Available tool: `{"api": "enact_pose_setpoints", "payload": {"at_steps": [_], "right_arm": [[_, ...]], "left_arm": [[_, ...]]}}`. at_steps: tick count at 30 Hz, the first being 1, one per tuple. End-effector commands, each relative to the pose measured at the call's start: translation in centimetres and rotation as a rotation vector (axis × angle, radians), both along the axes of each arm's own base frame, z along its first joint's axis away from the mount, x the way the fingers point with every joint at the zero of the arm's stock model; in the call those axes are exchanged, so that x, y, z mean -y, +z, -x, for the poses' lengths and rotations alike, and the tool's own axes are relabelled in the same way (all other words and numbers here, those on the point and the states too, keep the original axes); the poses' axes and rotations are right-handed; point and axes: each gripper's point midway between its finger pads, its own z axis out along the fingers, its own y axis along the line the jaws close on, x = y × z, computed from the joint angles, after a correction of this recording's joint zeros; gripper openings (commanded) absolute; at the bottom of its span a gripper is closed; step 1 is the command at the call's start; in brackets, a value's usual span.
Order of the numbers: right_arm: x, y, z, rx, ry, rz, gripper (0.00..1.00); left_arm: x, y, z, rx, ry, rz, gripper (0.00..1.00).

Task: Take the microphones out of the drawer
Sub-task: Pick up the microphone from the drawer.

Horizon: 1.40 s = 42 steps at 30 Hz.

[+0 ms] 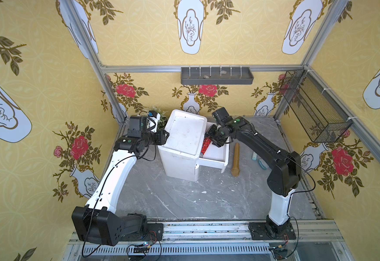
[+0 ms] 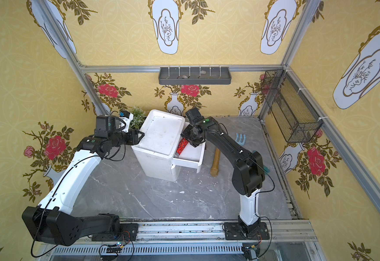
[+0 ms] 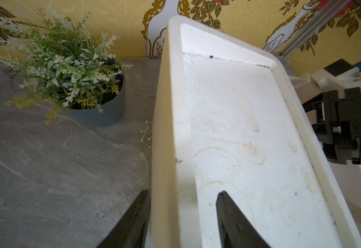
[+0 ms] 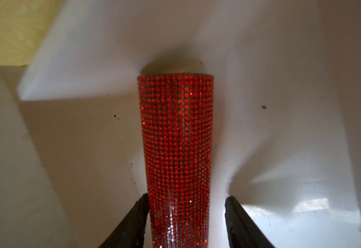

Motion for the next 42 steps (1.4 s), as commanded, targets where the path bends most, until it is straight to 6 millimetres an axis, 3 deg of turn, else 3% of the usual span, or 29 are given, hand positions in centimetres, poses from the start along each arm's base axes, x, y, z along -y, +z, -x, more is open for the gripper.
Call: {"api": "enact_pose_setpoints", "payload": {"at_steps": [1, 8, 13, 22, 42], "right_arm": [[0.0, -0.1, -0.2, 0.009, 0.001, 0.021, 0.59], [0.0, -0.8, -0.2, 0.009, 0.005, 0.051, 0.56], [-0.3, -0.8, -0.4, 0.024, 0.008, 0.061, 0.46], [-0.5, 0.9, -0.9, 0.093, 0.018, 0.078, 0.28], [1.8, 5.0, -2.0, 0.249, 0.017, 0.171, 0.23]], "left_arm": [[0.1, -0.1, -0.1, -0.001, -0.006, 0.002, 0.55], [0.0, -0.1, -0.1, 0.000, 0.000, -0.001, 0.56], [-0.1, -0.1, -0.1, 0.002, 0.001, -0.001, 0.56], [-0.1, -0.4, -0.1, -0.005, 0.002, -0.005, 0.57], [-0.1, -0.8, -0.3, -0.017, 0.006, -0.011, 0.57]]}}
